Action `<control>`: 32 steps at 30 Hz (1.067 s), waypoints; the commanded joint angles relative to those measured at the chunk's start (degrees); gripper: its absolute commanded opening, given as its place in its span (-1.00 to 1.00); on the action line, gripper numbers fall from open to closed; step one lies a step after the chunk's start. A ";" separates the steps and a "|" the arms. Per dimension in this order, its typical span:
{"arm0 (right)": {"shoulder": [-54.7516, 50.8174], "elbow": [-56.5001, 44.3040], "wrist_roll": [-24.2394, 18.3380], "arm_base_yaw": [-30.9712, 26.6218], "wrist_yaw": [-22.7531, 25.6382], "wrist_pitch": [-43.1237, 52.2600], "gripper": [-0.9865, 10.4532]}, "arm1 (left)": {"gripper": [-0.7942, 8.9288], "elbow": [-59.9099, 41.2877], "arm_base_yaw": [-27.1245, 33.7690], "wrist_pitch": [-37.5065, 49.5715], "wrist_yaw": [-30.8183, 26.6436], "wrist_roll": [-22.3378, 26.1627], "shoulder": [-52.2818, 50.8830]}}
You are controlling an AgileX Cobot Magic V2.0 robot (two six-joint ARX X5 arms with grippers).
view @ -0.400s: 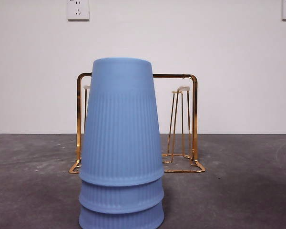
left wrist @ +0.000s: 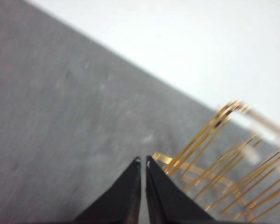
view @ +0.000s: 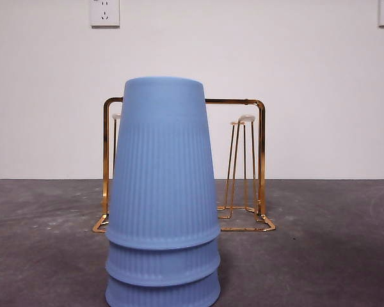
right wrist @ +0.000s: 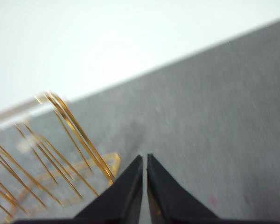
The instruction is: Pick the top cup and place it on cupholder, pick up the mid cup and place it on cupholder, last pick the bottom cup and place it on cupholder.
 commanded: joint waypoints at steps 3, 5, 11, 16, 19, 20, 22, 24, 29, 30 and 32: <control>0.31 6.93 1.20 0.02 -0.07 -0.20 -0.81 | -0.82 6.45 0.13 -0.83 0.85 -1.20 1.81; 1.42 9.92 0.20 0.04 -0.11 -1.60 -0.81 | -0.82 9.75 0.13 -2.62 1.66 -0.63 3.52; 9.05 20.46 -6.73 0.04 -3.61 -9.18 -0.81 | -0.82 20.17 0.13 -8.79 6.75 5.95 11.28; 18.32 29.29 -13.66 0.04 -10.43 -16.98 -0.81 | -0.82 28.24 0.13 -15.30 13.57 12.85 19.45; 24.76 34.73 -18.36 0.33 -15.10 -22.88 -0.81 | -0.82 32.37 -0.11 -19.47 18.93 16.61 24.24; 26.95 36.50 -19.85 0.52 -16.55 -24.79 -0.81 | -0.82 33.59 -0.33 -20.90 20.28 17.90 25.70; 31.04 39.82 -22.49 1.14 -18.95 -28.13 -0.81 | -0.82 35.76 -1.03 -23.41 22.58 20.59 28.44; 34.64 42.80 -24.63 2.25 -20.94 -31.17 -0.81 | -0.82 37.35 -1.99 -25.35 24.44 22.71 30.53; 42.42 48.19 -27.95 7.98 -22.47 -36.79 -0.81 | -0.82 41.13 -6.36 -30.99 26.51 27.39 35.39; 43.30 48.61 -28.52 9.31 -22.60 -37.31 -0.81 | -0.82 41.68 -7.34 -31.85 26.51 27.91 36.04; 44.78 49.13 -29.07 12.39 -22.60 -38.18 -0.81 | -0.82 42.21 -9.51 -32.39 26.51 28.44 37.13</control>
